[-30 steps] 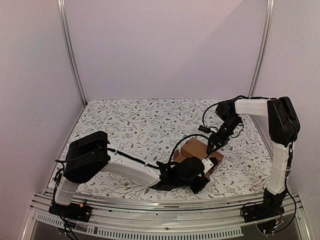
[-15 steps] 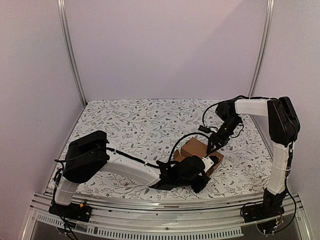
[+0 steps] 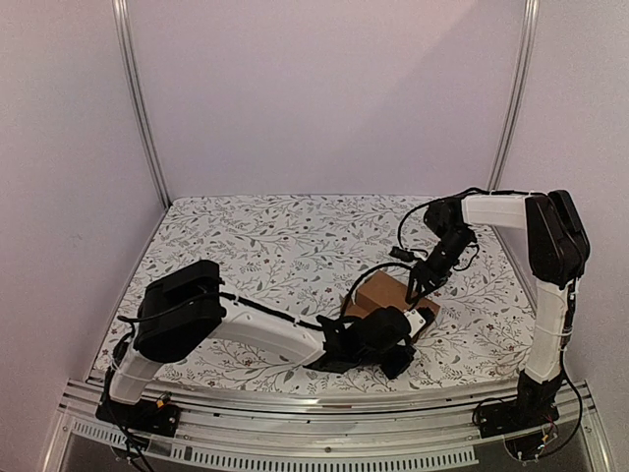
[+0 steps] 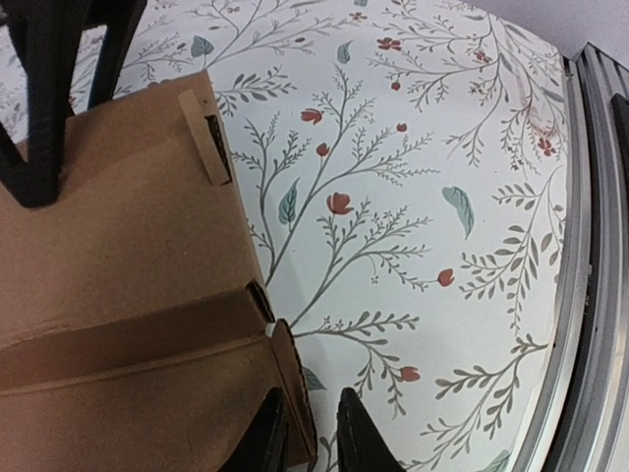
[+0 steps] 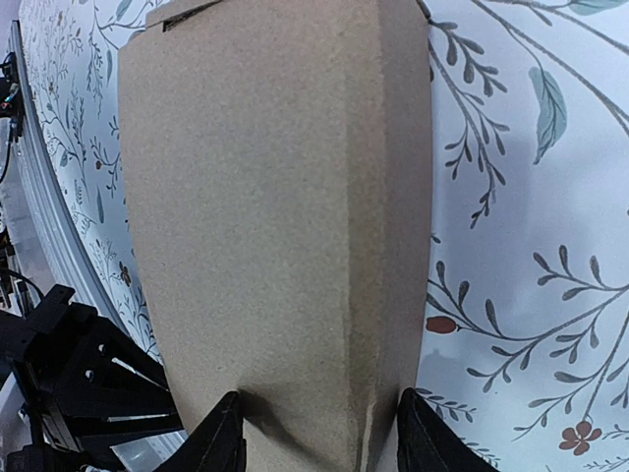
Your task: Fold the paper box
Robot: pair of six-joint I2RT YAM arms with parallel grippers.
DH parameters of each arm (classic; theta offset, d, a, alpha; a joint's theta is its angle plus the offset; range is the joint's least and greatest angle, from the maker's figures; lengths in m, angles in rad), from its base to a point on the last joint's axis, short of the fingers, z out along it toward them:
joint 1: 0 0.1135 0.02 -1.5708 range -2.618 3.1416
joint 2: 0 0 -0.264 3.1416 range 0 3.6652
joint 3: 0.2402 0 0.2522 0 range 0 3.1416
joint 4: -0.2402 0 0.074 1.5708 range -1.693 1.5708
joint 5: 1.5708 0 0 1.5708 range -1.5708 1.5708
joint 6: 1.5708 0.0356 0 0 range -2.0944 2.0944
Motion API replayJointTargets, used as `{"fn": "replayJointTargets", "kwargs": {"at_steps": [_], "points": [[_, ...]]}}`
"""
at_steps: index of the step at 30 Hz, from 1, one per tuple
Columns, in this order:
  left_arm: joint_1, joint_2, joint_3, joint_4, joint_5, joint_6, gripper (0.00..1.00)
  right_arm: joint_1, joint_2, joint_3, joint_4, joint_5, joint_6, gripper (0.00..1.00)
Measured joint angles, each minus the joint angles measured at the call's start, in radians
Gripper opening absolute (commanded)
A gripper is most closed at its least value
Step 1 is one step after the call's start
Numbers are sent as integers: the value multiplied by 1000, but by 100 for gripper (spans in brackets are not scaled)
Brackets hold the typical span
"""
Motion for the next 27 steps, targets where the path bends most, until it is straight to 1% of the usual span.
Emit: {"fn": "replayJointTargets", "kwargs": {"at_steps": [2, 6, 9, 27], "points": [[0, 5, 3, -16, -6, -2, 17, 0, 0, 0, 0, 0, 0, 50], [0, 5, 5, -38, -17, -5, 5, 0, 0, 0, 0, 0, 0, 49], [3, 5, 8, -44, -17, -9, 0, -1, 0, 0, 1, 0, 0, 49], [11, 10, 25, -59, -10, -13, 0, -5, 0, 0, 0, -1, -1, 48]]}}
